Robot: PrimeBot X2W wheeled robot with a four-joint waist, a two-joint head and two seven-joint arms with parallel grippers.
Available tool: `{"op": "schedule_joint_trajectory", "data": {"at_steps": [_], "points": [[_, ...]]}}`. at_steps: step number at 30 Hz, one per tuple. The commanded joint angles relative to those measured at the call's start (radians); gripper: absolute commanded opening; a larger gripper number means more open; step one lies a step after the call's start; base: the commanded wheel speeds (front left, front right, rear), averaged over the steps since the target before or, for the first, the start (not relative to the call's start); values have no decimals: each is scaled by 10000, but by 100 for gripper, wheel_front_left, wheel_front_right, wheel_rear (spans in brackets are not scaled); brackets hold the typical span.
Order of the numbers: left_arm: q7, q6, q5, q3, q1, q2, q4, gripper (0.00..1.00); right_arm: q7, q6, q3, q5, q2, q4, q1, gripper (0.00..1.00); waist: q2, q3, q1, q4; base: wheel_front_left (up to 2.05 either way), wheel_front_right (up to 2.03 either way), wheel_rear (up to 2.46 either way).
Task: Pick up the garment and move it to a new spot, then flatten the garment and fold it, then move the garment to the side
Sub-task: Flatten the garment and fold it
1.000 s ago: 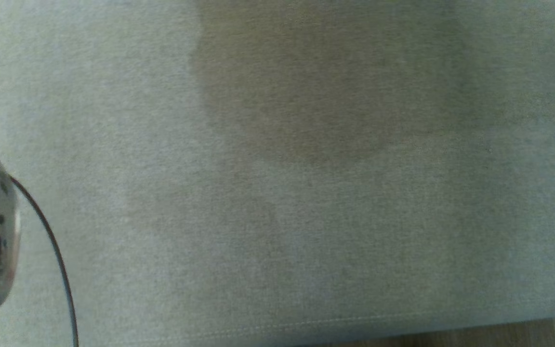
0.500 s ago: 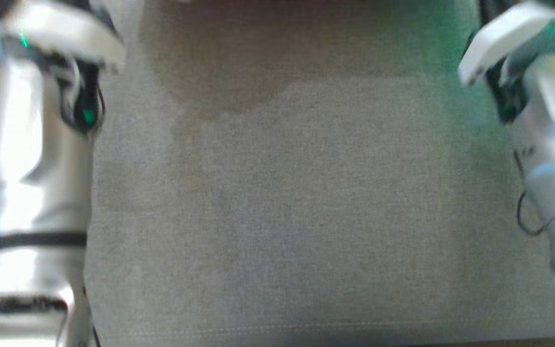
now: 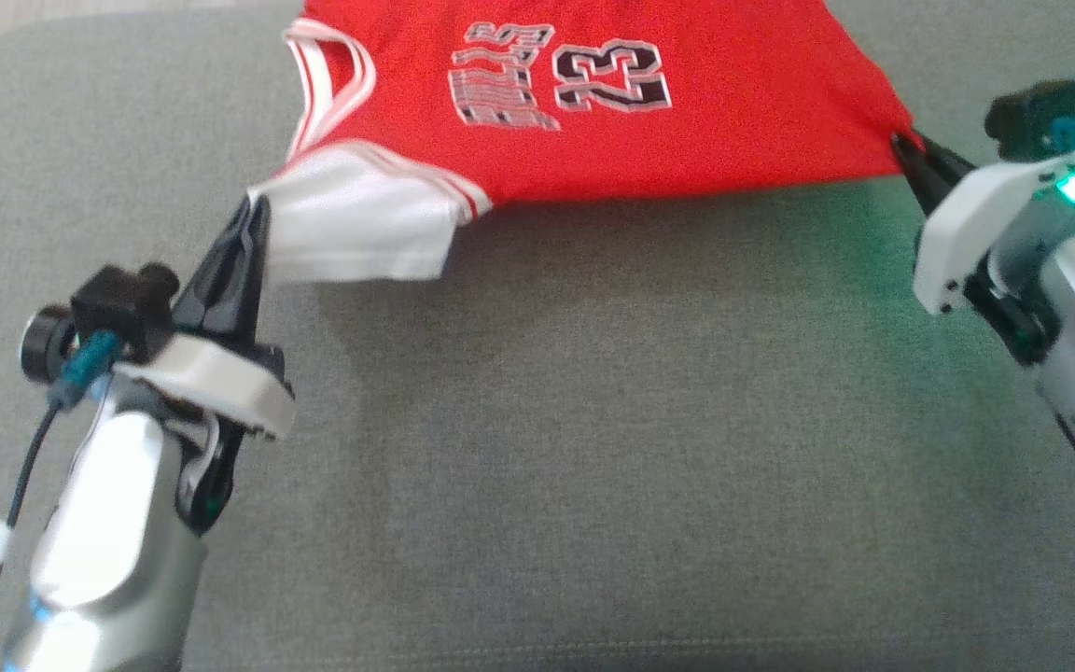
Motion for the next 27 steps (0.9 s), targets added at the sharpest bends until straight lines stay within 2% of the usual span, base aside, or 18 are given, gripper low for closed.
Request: {"op": "schedule_joint_trajectory", "data": {"at_steps": [1, 6, 10, 15, 22, 27], "points": [[-52, 17, -117, 264, -82, 568, -509, 0, 187, -9, 286, 360, -448, -511, 206, 0, 0, -196, 0, 6, 0, 0, 0], [-17, 15, -412, -182, 785, 1118, -982, 0, 883, -9, 1189, 1434, -1408, -1560, 883, 0, 0, -699, 0, -45, 0, 0, 0], [204, 15, -752, -598, 1621, 1603, -1468, 0, 1608, -9, 1754, 2466, -1874, -2345, 1591, 0, 0, -1256, 0, -186, 0, 0, 0], [556, 50, -1186, -545, 3158, 2037, -2414, 0, 2496, -9, 2382, 3594, -2474, -3423, 2535, 0, 0, -1955, 0, -470, 0, 0, 0], [1398, 423, -1501, -533, 4943, 2338, -3989, 0, 3141, -9, 2586, 4551, -3311, -4551, 3620, 0, 0, -2385, 0, -654, 0, 0, 0], [1771, 645, -1604, -442, 5257, 2463, -4786, 0, 3240, -9, 2317, 4665, -3561, -4971, 3888, 0, 0, -2373, 0, -708, 0, 0, 0]]}}
